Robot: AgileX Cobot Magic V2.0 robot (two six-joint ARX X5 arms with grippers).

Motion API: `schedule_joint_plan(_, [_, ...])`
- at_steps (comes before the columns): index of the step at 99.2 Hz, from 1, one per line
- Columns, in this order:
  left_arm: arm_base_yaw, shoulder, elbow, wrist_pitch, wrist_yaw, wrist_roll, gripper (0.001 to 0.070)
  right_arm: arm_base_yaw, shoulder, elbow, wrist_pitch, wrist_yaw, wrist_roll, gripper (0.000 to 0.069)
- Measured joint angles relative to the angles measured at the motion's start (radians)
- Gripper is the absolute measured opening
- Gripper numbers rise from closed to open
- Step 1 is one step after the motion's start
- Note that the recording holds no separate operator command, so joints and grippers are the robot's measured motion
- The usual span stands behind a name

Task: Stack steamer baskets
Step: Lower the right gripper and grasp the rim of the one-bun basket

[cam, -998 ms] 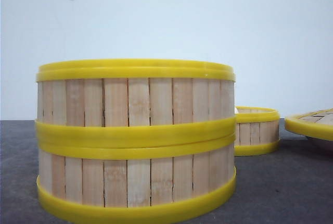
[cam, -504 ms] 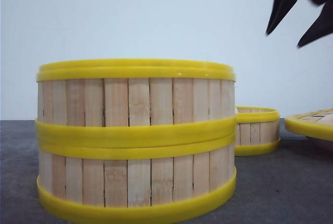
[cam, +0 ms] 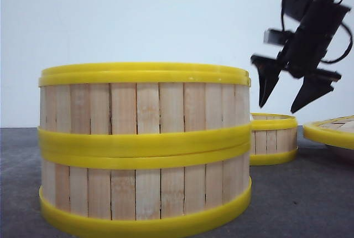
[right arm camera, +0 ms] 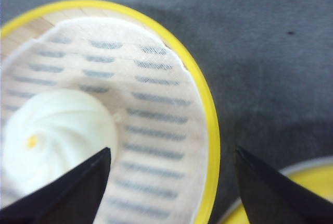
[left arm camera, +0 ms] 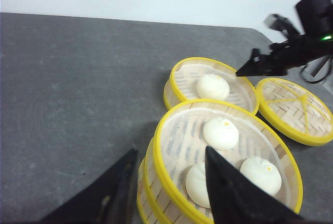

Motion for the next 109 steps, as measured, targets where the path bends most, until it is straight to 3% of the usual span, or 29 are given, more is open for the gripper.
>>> schedule_joint_plan(12, [0.0, -0.023, 0.0, -0.024, 0.0, -0.003, 0.0232, 0.007, 0.047, 0.012, 0.024, 0.052, -0.001, 0.0444])
schedule_joint_plan(49, [0.0, -0.025, 0.0, -0.046, 0.0, -0.003, 0.0232, 0.006, 0.074, 0.012, 0.063, 0.105, 0.008, 0.0158])
schedule_joint_plan(77, [0.0, -0.025, 0.0, -0.046, 0.0, -0.003, 0.0232, 0.012, 0.099, 0.012, 0.063, 0.105, 0.013, 0.0129])
schedule_joint_plan(91, [0.0, -0.025, 0.0, -0.046, 0.0, -0.003, 0.0232, 0.01, 0.101, 0.012, 0.066, 0.109, 0.015, 0.0036])
schedule_joint_plan(109, [0.0, -0.025, 0.0, -0.046, -0.001, -0.003, 0.0232, 0.012, 0.101, 0.012, 0.075, 0.127, 0.02, 0.0026])
